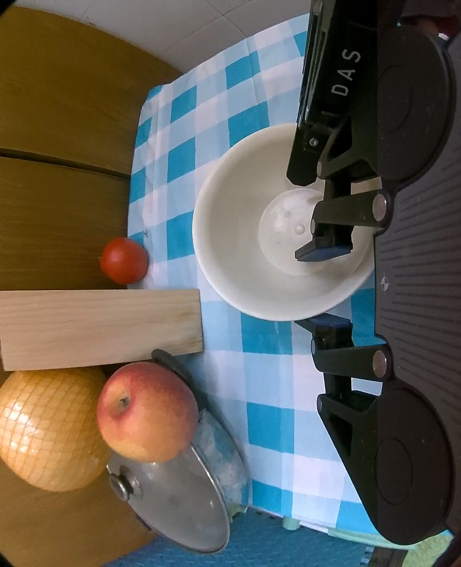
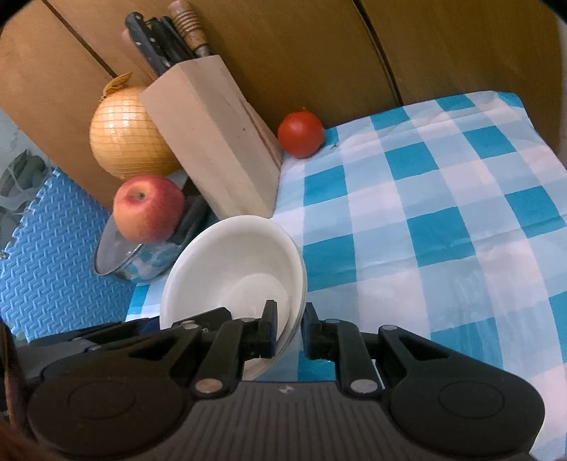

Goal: Organize plates and bowls
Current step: 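Lift the bowl stack with both tools and carry it toward the plate stack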

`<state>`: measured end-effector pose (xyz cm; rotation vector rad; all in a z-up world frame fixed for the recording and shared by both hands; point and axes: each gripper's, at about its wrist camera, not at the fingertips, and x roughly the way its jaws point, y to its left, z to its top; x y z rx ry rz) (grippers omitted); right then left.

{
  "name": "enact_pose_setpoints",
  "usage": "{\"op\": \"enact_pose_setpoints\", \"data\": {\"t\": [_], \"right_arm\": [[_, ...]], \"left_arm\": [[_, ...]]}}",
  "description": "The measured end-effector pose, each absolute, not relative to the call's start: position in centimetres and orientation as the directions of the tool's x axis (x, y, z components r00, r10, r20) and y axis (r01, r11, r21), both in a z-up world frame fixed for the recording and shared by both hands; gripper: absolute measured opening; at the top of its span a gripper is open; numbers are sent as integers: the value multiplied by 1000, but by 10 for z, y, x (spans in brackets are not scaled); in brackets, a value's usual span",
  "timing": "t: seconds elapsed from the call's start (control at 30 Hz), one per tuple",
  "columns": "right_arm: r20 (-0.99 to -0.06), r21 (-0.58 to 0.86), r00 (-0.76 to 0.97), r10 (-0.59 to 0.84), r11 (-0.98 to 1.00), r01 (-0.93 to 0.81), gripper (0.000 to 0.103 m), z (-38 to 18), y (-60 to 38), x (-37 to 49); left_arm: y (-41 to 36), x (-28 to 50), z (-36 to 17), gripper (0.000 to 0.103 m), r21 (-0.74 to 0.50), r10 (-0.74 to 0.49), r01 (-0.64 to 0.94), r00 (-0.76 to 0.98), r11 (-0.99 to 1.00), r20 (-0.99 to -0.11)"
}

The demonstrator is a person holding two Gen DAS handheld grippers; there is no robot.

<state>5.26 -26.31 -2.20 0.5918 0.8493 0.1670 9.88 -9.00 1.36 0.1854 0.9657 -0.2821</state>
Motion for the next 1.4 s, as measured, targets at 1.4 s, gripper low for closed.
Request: {"op": "enact_pose_setpoints", "data": {"t": [1.4], "right_arm": [[-667,554,605,434,832,14,18,-15,-233,-58]], "left_arm": [[-54,-14,25,49,7,-207,369,537,929,-818]]}}
